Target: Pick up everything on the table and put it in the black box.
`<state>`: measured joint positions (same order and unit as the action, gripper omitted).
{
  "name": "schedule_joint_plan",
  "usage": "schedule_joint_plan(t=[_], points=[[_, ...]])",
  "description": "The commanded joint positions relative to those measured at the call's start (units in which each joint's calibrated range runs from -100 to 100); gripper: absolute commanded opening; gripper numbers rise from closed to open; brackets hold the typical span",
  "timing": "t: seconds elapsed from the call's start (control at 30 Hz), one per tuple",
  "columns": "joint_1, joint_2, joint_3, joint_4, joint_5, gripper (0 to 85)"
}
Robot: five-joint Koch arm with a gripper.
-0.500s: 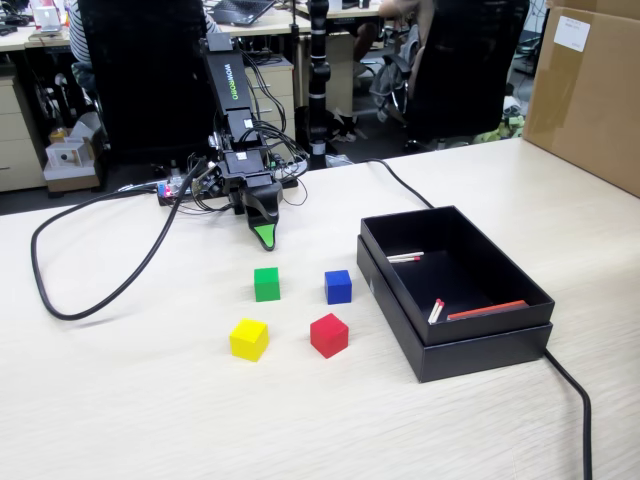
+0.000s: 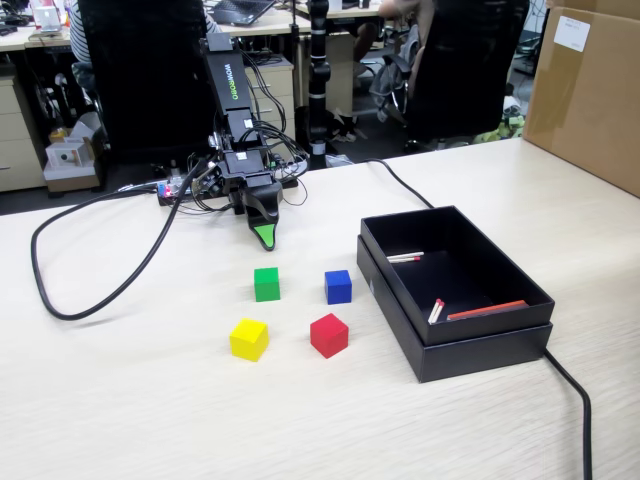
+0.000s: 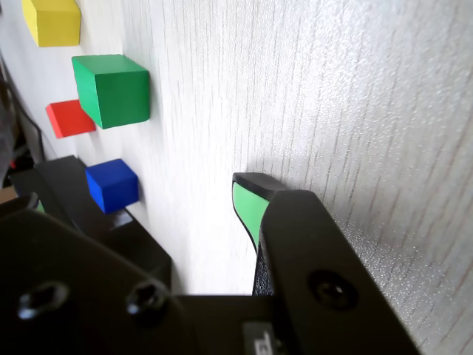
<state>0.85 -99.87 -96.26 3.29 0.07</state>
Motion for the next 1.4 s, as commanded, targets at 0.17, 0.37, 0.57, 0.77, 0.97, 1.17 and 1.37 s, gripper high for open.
schedule_joint_plan(t=[0.17,0.37,0.57,0.77,0.97,1.17,1.37], points=[[0.0,-0.1,-0.8,-2.9,-0.2,49.7],[0.0,-0.1,-0.8,-2.9,-0.2,49.7],[0.0,-0.1,-0.8,-3.0,-0.2,49.7],[0.0,-0.1,-0.8,-2.9,-0.2,49.7],[0.0,-0.1,-0.8,-2.9,-0.2,49.7],[0.0,-0.1,-0.8,-3.0,-0.2,49.7],[0.0,-0.1,-0.8,-2.9,-0.2,49.7]])
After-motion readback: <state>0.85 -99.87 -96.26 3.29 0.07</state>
